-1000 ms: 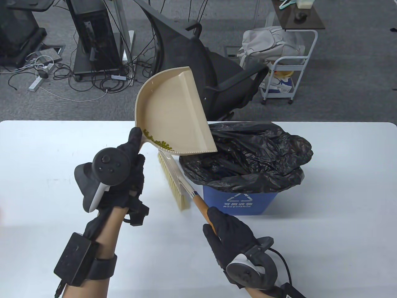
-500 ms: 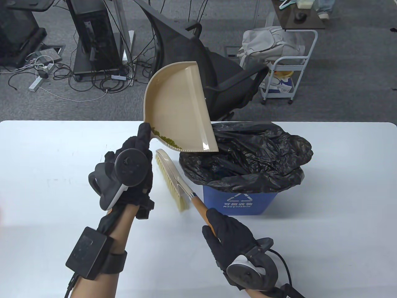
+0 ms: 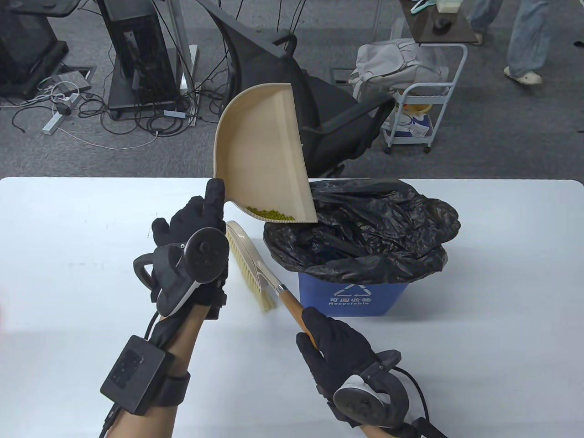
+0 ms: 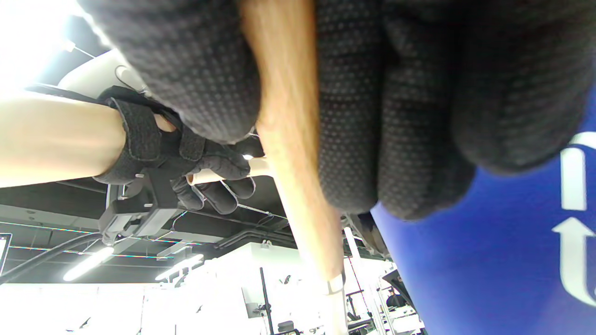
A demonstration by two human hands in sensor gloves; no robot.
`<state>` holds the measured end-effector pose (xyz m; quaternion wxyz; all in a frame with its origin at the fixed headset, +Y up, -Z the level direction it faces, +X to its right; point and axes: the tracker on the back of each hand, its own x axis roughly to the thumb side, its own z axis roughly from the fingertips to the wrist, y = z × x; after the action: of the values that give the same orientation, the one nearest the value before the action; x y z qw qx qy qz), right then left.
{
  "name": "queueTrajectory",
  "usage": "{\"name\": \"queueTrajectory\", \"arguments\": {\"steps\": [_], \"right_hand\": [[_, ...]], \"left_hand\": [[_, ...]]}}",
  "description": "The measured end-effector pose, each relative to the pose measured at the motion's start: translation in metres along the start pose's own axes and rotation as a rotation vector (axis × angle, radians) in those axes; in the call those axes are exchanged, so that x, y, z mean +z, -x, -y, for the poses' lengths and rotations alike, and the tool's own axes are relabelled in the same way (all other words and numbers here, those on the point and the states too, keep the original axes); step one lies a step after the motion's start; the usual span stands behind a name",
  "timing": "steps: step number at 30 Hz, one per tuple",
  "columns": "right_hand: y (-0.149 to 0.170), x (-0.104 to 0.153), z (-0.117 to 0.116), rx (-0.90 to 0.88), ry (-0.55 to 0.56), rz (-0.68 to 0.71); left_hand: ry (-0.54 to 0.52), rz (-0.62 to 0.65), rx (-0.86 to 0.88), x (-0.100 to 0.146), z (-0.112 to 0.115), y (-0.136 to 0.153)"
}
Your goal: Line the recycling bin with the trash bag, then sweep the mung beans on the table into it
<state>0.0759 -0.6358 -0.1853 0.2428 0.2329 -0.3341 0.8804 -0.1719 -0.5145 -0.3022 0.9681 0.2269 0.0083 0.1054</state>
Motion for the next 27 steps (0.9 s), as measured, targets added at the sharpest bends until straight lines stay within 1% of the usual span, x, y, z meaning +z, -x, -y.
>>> {"name": "queueTrajectory", "arguments": {"steps": [12, 27], "right_hand": [[0.000, 0.000, -0.001, 0.002, -0.002, -0.001], [0.001, 0.000, -0.002, 0.004, -0.005, -0.003]], "left_hand": [[-0.037, 0.024, -0.034, 0.003, -0.002, -0.005], [-0.091, 0.067, -0.106, 0.007, -0.011, -0.016]]}}
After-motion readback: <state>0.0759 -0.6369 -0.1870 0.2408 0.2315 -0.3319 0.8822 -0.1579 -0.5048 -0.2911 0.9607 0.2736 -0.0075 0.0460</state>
